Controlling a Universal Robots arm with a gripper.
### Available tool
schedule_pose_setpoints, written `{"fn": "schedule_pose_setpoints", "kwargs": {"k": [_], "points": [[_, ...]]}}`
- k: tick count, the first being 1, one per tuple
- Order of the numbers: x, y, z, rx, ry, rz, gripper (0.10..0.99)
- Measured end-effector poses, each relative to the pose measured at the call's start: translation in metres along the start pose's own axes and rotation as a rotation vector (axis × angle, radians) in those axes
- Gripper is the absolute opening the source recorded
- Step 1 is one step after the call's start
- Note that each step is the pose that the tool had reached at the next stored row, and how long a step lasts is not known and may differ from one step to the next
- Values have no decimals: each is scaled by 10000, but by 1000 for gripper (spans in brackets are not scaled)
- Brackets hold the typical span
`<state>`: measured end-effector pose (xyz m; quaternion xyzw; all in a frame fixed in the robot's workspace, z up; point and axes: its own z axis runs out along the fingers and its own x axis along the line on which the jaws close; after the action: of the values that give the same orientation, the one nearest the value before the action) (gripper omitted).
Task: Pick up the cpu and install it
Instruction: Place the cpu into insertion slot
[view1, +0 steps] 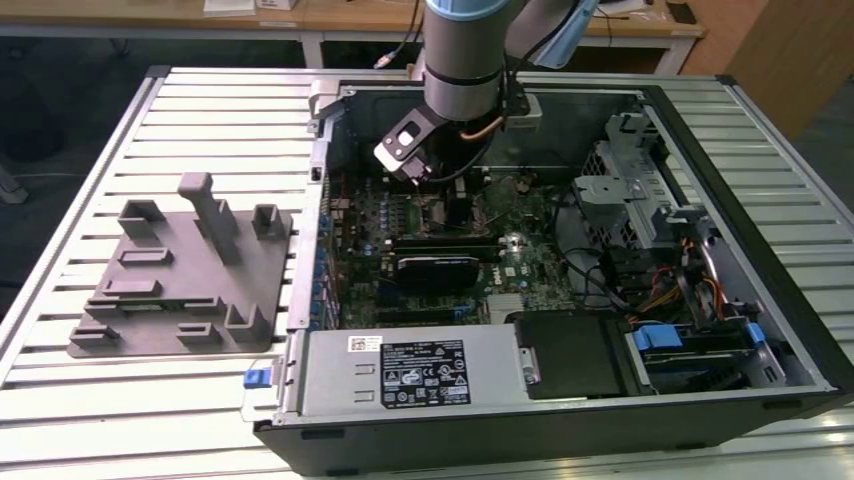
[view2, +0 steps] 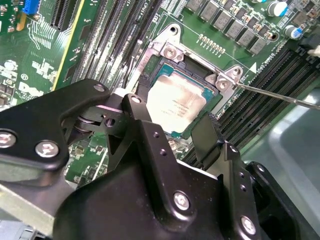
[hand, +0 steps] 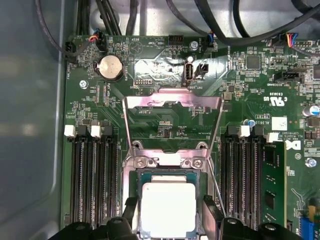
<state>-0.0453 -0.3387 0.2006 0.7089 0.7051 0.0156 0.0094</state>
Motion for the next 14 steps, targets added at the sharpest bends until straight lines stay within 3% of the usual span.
{"fn": "schedule_pose_setpoints", "kwargs": {"k": [7, 8, 10, 12, 13, 14], "points": [[0, 0, -10, 0, 0, 0, 600], [0, 1, -11, 0, 0, 0, 537], [0, 1, -13, 0, 0, 0, 537], [0, 1, -16, 0, 0, 0, 416], [0, 1, -17, 0, 0, 0, 416], [0, 1, -18, 0, 0, 0, 357]]}}
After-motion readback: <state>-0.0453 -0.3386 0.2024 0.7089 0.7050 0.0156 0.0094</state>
